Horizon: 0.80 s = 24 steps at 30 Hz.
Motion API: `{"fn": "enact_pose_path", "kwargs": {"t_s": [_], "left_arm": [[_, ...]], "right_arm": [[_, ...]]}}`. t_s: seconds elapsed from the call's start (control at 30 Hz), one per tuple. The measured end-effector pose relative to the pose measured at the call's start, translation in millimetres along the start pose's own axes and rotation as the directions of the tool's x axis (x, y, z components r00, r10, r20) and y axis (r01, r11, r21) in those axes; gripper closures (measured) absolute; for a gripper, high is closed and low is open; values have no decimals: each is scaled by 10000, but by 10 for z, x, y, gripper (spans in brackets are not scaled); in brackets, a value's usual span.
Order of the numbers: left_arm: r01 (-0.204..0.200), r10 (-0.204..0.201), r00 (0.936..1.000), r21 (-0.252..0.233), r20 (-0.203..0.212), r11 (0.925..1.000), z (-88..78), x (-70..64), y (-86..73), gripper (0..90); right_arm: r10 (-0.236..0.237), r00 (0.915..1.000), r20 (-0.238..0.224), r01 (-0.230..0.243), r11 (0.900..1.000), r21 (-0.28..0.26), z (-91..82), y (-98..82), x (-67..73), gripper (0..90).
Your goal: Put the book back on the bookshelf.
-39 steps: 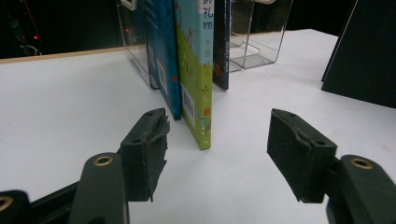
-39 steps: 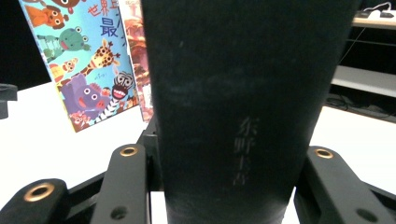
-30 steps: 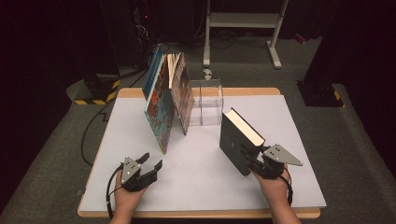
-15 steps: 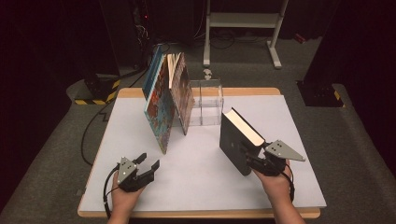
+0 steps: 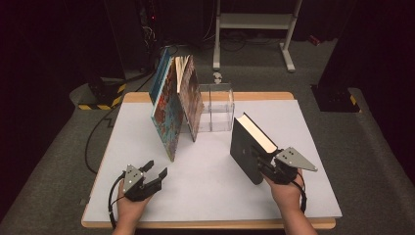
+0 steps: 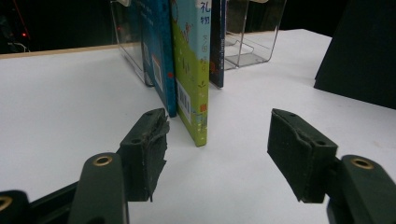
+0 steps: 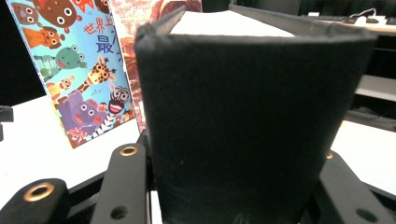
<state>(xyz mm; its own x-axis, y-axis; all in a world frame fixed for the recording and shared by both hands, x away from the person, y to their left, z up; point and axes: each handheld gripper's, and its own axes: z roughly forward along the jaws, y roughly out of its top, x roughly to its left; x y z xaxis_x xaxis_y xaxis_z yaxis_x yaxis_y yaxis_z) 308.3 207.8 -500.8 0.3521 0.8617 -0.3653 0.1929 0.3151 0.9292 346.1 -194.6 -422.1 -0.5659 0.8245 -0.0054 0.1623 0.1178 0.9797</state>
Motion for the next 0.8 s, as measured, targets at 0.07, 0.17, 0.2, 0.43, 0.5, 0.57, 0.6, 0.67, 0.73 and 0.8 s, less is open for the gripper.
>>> {"fn": "enact_pose_path", "kwargs": {"t_s": [0.07, 0.17, 0.2, 0.43, 0.5, 0.57, 0.6, 0.67, 0.73, 0.8], "left_arm": [[-62, 62, 10000, 65, 6, 10000, 0, 1, -5, 378], [-49, 48, 10000, 41, 28, 10000, 1, -6, -3, 377], [-39, 39, 10000, 25, 27, 10000, 1, -6, 0, 377], [140, -140, 9999, -125, 8, 9998, -7, 9, 23, 378], [159, -159, 9999, -138, 24, 9998, -13, 17, 30, 377], [168, -167, 9999, -156, 38, 9997, -18, 22, 36, 377], [156, -156, 9999, -168, 38, 9997, -20, 23, 36, 377], [221, -220, 9997, -188, 52, 9996, -20, 20, 36, 377], [248, -246, 9997, -202, 67, 9995, -23, 16, 37, 377], [258, -257, 9996, -208, 75, 9994, -24, 13, 37, 377]], "right_arm": [[-27, 10000, 33, 27, 10000, -46, 1, -4, 13, 540], [-130, 9999, 108, 130, 9999, 20, 12, 17, 55, 542], [-219, 9997, 133, 218, 9998, 41, 23, 33, 74, 543], [-206, 9996, 193, 209, 9997, -162, 231, 225, 178, 543], [-91, 9993, 362, 99, 9997, -239, 322, 285, 178, 543], [237, 9988, 432, -222, 9992, -344, 417, 329, 156, 543], [297, 9983, 505, -277, 9989, -384, 466, 350, 148, 543], [321, 9973, 656, -296, 9988, -399, 566, 391, 148, 543], [324, 9963, 794, -295, 9989, -377, 670, 424, 149, 543], [374, 9954, 883, -345, 9988, -348, 774, 450, 136, 543]]}}
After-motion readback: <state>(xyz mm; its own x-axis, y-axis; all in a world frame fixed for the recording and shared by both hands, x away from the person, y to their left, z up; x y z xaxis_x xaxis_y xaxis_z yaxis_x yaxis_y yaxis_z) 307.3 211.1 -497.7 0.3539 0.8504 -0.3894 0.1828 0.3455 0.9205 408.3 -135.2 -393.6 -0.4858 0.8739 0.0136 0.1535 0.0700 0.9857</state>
